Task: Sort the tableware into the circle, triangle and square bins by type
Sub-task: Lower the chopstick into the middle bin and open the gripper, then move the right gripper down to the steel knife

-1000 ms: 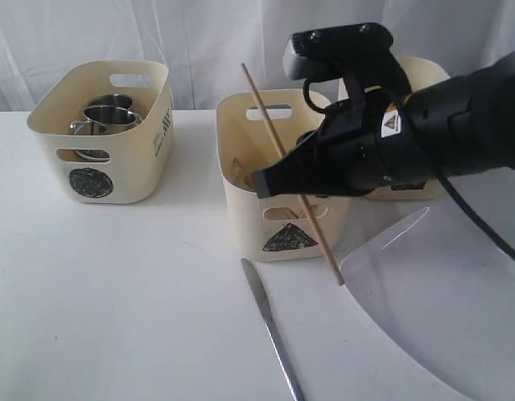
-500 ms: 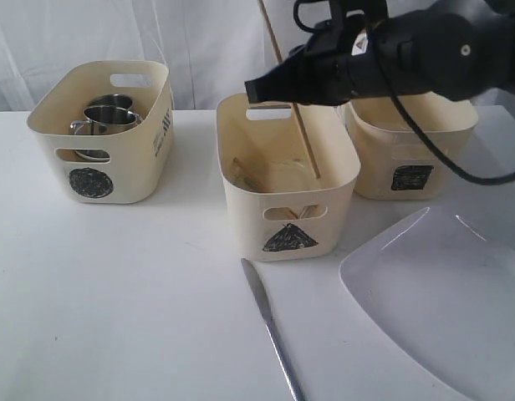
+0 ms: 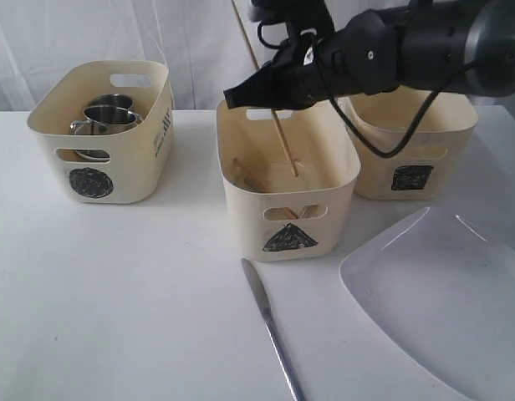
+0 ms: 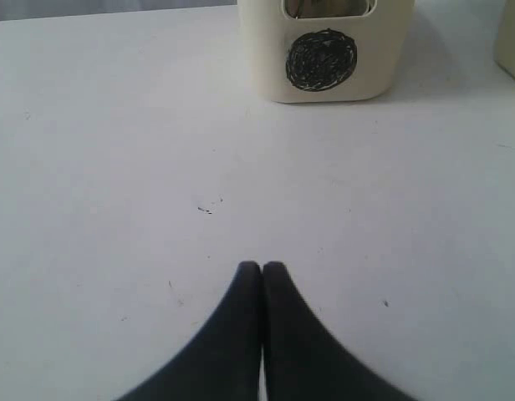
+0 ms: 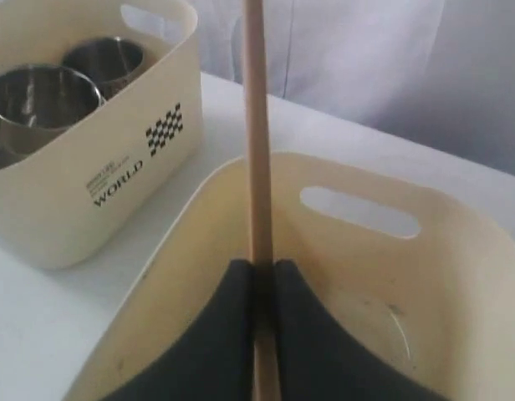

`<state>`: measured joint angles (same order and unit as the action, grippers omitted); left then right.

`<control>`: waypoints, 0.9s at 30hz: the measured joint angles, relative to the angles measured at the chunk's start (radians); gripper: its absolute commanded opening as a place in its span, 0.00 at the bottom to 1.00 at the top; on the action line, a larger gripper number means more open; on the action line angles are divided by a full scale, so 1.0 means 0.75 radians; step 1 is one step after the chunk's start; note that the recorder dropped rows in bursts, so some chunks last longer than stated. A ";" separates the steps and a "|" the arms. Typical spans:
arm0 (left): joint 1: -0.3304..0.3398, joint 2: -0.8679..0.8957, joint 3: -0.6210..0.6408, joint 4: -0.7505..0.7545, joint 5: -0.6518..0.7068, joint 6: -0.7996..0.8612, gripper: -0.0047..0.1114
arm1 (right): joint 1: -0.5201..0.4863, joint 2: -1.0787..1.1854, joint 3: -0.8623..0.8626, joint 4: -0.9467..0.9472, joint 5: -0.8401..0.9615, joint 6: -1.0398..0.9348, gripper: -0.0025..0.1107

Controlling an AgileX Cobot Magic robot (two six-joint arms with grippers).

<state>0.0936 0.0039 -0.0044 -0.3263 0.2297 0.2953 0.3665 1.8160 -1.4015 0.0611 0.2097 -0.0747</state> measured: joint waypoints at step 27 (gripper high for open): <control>0.000 0.000 0.000 0.000 0.000 0.000 0.04 | 0.000 0.086 -0.030 -0.003 0.288 0.000 0.30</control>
<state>0.0936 0.0039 -0.0044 -0.3263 0.2297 0.2953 0.3665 1.8805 -1.4240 0.0586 0.4259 -0.0747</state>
